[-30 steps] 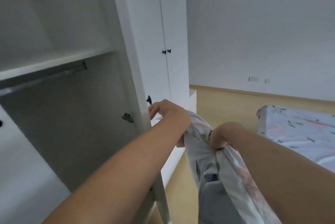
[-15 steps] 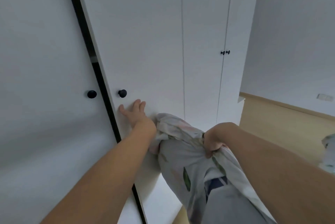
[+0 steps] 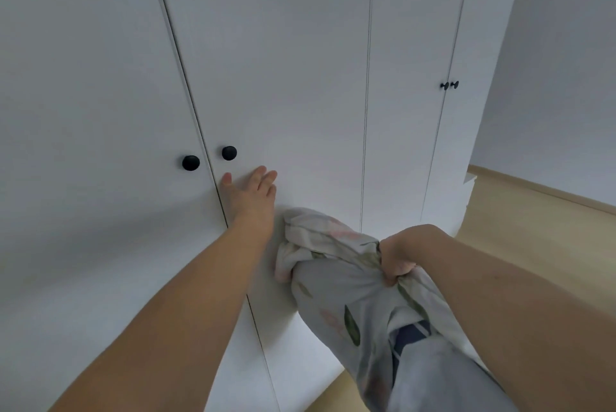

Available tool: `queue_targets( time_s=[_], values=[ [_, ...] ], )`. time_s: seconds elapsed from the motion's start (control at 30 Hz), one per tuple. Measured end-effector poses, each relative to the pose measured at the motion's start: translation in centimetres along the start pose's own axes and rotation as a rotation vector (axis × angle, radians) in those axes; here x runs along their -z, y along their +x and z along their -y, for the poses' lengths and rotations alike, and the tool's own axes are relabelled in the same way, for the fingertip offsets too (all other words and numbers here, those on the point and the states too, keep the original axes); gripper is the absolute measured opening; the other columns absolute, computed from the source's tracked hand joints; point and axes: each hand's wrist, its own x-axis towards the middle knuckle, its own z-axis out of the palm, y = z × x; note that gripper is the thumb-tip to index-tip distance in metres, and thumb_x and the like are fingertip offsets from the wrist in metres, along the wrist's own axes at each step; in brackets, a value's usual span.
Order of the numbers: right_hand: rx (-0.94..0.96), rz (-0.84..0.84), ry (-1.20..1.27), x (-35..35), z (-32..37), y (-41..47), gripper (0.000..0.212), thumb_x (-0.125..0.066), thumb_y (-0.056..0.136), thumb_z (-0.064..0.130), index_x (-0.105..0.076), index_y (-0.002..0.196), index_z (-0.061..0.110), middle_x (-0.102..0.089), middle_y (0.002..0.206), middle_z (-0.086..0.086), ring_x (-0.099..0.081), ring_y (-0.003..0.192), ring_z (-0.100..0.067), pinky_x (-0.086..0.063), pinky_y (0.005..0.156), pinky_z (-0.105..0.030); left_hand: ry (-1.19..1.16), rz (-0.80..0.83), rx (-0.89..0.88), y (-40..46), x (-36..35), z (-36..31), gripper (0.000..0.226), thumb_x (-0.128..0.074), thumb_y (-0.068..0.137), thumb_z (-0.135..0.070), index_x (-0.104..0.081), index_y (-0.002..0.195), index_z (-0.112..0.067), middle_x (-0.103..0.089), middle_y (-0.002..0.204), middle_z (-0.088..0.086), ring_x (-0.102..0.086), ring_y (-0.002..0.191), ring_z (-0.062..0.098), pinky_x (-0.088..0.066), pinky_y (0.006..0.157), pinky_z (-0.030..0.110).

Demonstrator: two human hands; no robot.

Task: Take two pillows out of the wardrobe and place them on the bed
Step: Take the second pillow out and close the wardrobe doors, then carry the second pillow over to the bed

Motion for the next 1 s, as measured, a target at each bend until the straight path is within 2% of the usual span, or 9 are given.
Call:
queue_targets(
  time_s=[0.03, 0.13, 0.3, 0.4, 0.5, 0.57, 0.77, 0.9, 1.0],
  values=[
    [0.007, -0.009, -0.006, 0.0, 0.1, 0.2, 0.051, -0.064, 0.087, 0.028, -0.053, 0.132, 0.006, -0.060, 0.127, -0.011, -0.058, 0.115, -0.031, -0.044, 0.104, -0.041, -0.028, 0.036, -0.057, 0.0, 0.2, 0.0, 0.092, -0.053, 0.087, -0.044, 0.005, 0.155, -0.019, 0.027, 0.159, 0.005, 0.020, 0.147, 0.023, -0.016, 0.108, 0.067],
    [0.021, -0.033, -0.014, -0.2, 0.2, 0.9, 0.052, -0.065, 0.086, 0.027, -0.053, 0.132, 0.006, -0.059, 0.128, -0.011, -0.057, 0.115, -0.030, -0.044, 0.104, -0.041, -0.030, 0.029, -0.041, -0.1, 0.6, 0.3, 0.099, -0.059, 0.085, -0.039, 0.008, 0.155, -0.019, 0.031, 0.157, 0.004, 0.025, 0.146, 0.025, -0.014, 0.106, 0.071],
    [0.018, -0.043, -0.022, -0.4, -0.3, 1.1, 0.052, -0.065, 0.087, 0.026, -0.050, 0.133, 0.006, -0.057, 0.130, -0.011, -0.056, 0.118, -0.029, -0.043, 0.105, -0.038, -0.015, 0.061, -0.052, 0.0, 0.5, 0.0, 0.116, -0.071, 0.076, -0.045, 0.013, 0.153, -0.019, 0.035, 0.156, 0.005, 0.028, 0.144, 0.028, -0.013, 0.105, 0.072],
    [0.016, -0.051, -0.028, -0.6, -1.0, 1.0, 0.053, -0.064, 0.088, 0.024, -0.048, 0.135, 0.006, -0.055, 0.132, -0.011, -0.054, 0.120, -0.029, -0.042, 0.105, -0.036, -0.137, 0.105, -0.067, 0.1, 1.2, -0.8, 0.123, -0.074, 0.074, -0.050, 0.016, 0.153, -0.021, 0.032, 0.157, 0.007, 0.028, 0.144, 0.032, -0.010, 0.107, 0.072],
    [0.009, -0.050, -0.007, -1.0, -2.2, 1.3, 0.051, -0.065, 0.086, 0.024, -0.050, 0.132, 0.007, -0.058, 0.129, -0.010, -0.057, 0.116, -0.028, -0.044, 0.104, -0.038, -0.362, 0.184, -0.207, 0.2, 2.7, -3.0, 0.143, -0.079, 0.058, -0.066, 0.023, 0.150, -0.026, 0.029, 0.158, 0.005, 0.023, 0.145, 0.037, -0.001, 0.107, 0.075],
    [0.000, -0.043, 0.014, -1.3, -3.2, 1.5, 0.049, -0.064, 0.086, 0.024, -0.051, 0.131, 0.009, -0.058, 0.128, -0.009, -0.057, 0.115, -0.028, -0.044, 0.104, -0.039, -0.406, 0.145, -0.353, -0.1, 3.4, -5.2, 0.145, -0.079, 0.054, -0.069, 0.023, 0.150, -0.030, 0.025, 0.160, 0.002, 0.021, 0.146, 0.033, 0.006, 0.106, 0.074],
    [-0.031, -0.077, 0.099, -2.1, -7.5, 1.6, 0.042, -0.061, 0.086, 0.024, -0.056, 0.125, 0.011, -0.061, 0.120, -0.007, -0.060, 0.108, -0.027, -0.047, 0.098, -0.035, -0.422, -0.135, -0.666, 1.7, 4.8, -12.5, 0.131, -0.074, 0.063, -0.067, 0.011, 0.154, -0.025, 0.001, 0.164, 0.002, 0.004, 0.150, 0.025, 0.001, 0.118, 0.057],
    [-0.095, -0.086, 0.162, -3.4, -12.2, 1.2, 0.035, -0.057, 0.089, 0.020, -0.057, 0.121, 0.007, -0.061, 0.118, -0.010, -0.055, 0.093, -0.024, -0.046, 0.085, -0.031, -0.453, -0.210, -0.819, 3.1, 7.5, -18.3, 0.106, -0.067, 0.077, -0.053, -0.005, 0.155, -0.019, -0.021, 0.159, 0.003, -0.017, 0.147, 0.025, -0.008, 0.119, 0.054],
    [-0.164, -0.101, 0.257, -4.8, -16.5, 0.2, 0.030, -0.052, 0.088, 0.016, -0.061, 0.116, 0.007, -0.062, 0.110, -0.009, -0.056, 0.090, -0.024, -0.048, 0.085, -0.033, -0.425, -0.335, -0.897, 3.7, 9.9, -22.1, 0.079, -0.059, 0.083, -0.050, -0.027, 0.147, -0.017, -0.046, 0.142, 0.005, -0.042, 0.130, 0.027, -0.025, 0.112, 0.051]
  ],
)
